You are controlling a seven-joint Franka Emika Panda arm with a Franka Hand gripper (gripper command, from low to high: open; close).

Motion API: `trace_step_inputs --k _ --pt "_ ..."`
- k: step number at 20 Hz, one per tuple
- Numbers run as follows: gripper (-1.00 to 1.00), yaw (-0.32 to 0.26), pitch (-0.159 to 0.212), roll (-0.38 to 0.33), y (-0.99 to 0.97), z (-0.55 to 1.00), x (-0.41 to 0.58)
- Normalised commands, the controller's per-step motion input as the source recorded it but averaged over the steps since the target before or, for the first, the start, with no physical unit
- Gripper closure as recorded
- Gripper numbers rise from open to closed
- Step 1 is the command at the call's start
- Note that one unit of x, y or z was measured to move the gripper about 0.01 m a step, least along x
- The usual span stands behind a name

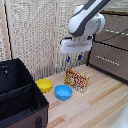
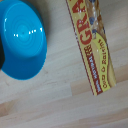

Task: Kindly direct your grabber toward the cereal bar. Delicately grip the cereal bar using your grabber. Transport the clutched cereal bar to the rear part of the organizer. Set the cereal bar down and place it in the rear section of the organizer.

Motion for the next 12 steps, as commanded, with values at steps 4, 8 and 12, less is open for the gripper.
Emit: trace_step_inputs --k 4,8,12 --pt "-1.00 0.147 -0.029 -0.055 -0.17 -0.33 -0.086" --pt "-1.00 0.146 -0.006 -0.056 -0.21 -0.32 -0.124" --pt "-1.00 0.139 0.001 -0.063 -0.21 -0.35 -0.088"
